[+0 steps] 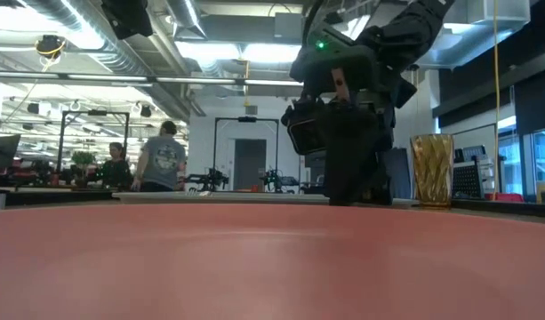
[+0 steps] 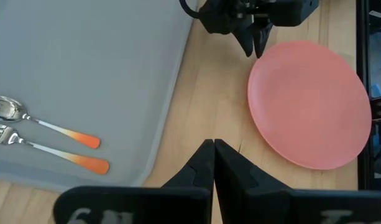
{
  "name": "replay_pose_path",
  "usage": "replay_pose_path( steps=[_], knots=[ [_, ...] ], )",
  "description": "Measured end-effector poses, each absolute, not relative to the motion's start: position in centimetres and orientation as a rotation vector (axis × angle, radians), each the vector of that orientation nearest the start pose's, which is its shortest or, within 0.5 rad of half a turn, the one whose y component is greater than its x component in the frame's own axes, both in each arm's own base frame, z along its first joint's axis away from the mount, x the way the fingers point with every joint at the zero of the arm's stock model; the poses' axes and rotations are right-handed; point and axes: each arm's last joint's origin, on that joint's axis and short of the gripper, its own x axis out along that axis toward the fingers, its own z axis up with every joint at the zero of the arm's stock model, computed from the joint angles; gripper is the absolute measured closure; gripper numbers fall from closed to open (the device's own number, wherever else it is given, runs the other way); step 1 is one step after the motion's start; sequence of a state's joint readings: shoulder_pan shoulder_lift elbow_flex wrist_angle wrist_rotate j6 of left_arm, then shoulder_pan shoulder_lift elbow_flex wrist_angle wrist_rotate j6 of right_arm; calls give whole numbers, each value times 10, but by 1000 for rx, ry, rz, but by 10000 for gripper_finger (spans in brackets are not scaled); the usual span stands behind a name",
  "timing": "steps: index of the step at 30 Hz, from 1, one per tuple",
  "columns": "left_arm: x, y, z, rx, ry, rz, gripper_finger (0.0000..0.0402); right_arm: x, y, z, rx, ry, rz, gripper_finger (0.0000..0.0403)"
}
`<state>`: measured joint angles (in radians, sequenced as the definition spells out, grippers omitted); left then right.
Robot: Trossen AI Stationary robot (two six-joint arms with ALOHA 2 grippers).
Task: Pick and place plate/cup/fork/spoon on tray
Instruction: Put the pink plate on the gray tray
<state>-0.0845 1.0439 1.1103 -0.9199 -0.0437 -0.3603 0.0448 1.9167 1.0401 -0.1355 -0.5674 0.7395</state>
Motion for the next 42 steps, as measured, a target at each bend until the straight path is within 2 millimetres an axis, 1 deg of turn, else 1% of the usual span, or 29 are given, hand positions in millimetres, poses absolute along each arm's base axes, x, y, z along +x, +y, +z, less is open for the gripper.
replay_pose_path(
  steps=[11, 21, 25, 30, 42],
  knots=[
    [191, -15, 335, -289, 847, 119, 402, 361, 33, 124, 900, 1162, 176, 310],
    [191, -15, 335, -289, 847, 119, 401, 363, 43, 118, 873, 1152, 181, 310],
    [191, -15, 335, -289, 848, 119, 401, 364, 43, 117, 864, 1146, 183, 310],
    [191, -15, 335, -289, 848, 119, 401, 365, 42, 117, 812, 1119, 188, 310],
    [191, -15, 335, -290, 848, 120, 401, 365, 42, 117, 803, 1115, 179, 310]
  ],
)
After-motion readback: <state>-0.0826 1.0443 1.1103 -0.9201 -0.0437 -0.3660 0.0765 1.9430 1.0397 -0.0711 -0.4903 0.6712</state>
